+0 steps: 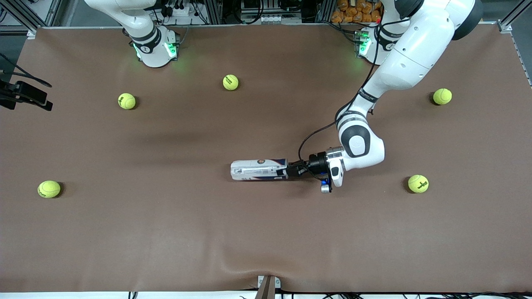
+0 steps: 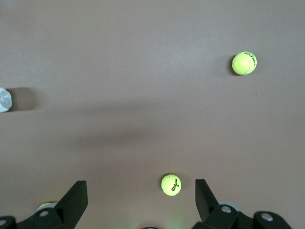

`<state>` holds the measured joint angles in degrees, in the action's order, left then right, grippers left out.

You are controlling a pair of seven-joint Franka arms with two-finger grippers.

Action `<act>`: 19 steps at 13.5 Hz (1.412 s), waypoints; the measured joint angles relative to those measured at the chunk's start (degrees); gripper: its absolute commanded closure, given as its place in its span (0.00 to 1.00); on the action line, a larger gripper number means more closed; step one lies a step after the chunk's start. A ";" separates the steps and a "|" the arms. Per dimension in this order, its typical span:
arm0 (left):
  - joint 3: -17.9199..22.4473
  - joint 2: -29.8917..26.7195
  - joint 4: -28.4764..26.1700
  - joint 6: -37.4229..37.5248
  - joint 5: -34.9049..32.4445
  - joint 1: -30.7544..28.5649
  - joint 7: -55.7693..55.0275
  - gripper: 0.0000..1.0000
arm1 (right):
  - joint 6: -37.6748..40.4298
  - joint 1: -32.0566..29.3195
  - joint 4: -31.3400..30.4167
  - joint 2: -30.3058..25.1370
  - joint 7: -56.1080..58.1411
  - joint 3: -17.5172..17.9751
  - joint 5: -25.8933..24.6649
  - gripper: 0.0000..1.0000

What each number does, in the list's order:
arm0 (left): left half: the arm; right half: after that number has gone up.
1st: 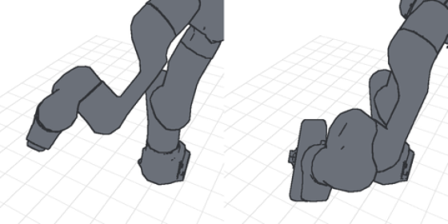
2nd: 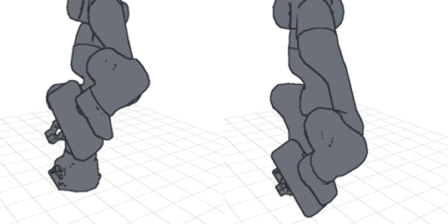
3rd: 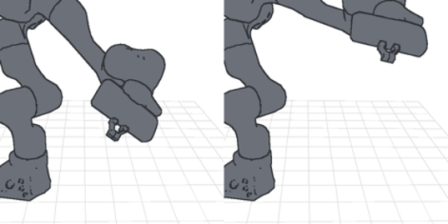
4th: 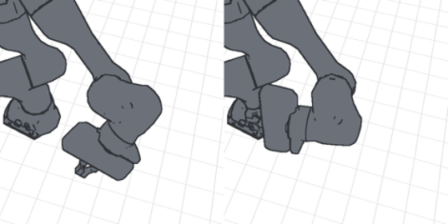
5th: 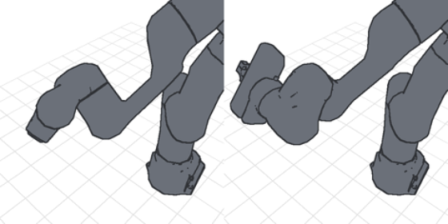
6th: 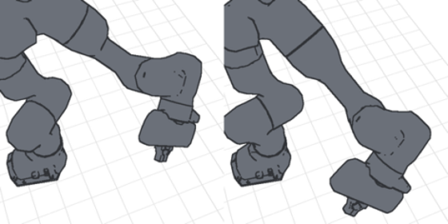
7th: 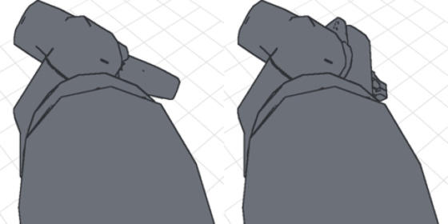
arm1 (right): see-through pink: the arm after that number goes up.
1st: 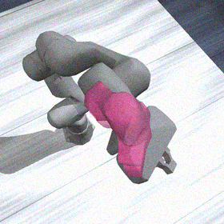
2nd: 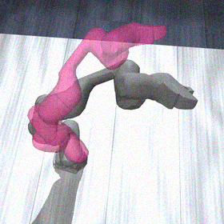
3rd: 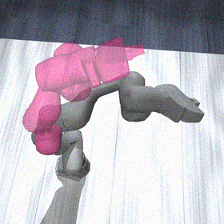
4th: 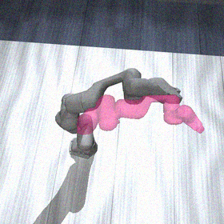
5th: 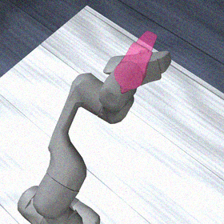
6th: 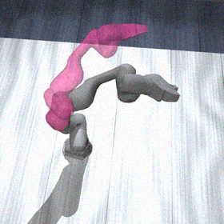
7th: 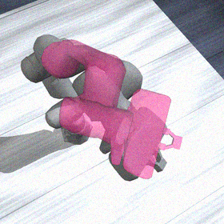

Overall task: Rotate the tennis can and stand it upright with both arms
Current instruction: 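Tilt the can upward with the left gripper, raising its held end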

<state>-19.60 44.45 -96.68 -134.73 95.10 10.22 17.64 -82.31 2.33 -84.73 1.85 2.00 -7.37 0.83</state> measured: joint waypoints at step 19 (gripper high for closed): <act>0.27 -10.74 4.05 8.55 -18.76 -6.31 -19.84 1.00 | -0.63 -0.94 -0.05 0.00 0.00 0.82 -0.06 0.00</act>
<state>-19.33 33.71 -92.63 -126.18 76.34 3.91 -2.19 -82.94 1.38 -84.78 1.85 1.99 -6.55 0.76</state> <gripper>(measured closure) 0.952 0.000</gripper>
